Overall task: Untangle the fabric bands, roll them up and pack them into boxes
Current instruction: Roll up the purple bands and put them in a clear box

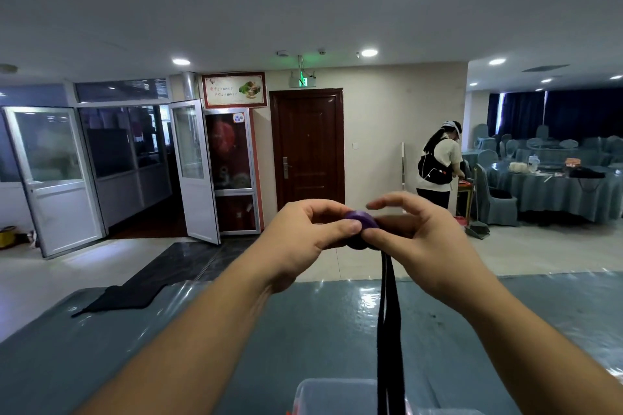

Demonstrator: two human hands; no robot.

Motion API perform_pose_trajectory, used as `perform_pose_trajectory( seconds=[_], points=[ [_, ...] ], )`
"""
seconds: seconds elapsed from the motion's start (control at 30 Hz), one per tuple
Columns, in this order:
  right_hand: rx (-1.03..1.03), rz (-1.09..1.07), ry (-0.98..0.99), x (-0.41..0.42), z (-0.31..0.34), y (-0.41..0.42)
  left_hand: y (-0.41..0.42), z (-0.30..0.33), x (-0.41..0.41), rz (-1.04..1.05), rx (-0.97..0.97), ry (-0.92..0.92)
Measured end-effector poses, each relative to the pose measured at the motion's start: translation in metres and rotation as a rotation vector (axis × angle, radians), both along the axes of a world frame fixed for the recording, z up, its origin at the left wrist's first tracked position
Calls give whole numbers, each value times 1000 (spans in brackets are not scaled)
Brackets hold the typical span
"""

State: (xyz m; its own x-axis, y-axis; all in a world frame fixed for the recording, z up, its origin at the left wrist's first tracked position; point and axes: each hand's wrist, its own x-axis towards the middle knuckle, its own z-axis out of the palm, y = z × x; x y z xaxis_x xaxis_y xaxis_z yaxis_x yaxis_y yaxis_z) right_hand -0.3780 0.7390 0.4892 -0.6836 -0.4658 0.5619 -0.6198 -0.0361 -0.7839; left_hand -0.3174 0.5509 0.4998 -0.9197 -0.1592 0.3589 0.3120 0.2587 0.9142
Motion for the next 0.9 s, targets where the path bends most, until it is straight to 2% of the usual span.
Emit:
perform_pose_trajectory(
  seconds=[0.1,0.2,0.27,0.4,0.47,0.6,0.7,0.77,0.9],
  points=[
    [-195,-26,-74,1,-4,-7,8,-5,-5,-69,288,32],
    [-277,11,-136,2,-4,-8,11,-13,-10,-86,428,24],
    [-196,17,-101,-2,1,-4,9,-12,-8,-89,355,0],
    [-5,64,-2,-4,7,3,2,4,-1,-38,-2,-54],
    [-60,64,-10,-4,5,0,-1,8,-2,-40,40,-56],
    [-309,73,-133,-5,-4,-7,3,2,-7,-106,311,-41],
    [-320,94,-141,-5,-2,-8,8,-6,-11,-96,443,-24],
    [-237,63,-84,-8,3,-5,6,-7,-12,-78,390,-18],
    [47,56,45,-10,14,5,-1,4,-6,-98,138,-79]
  ],
)
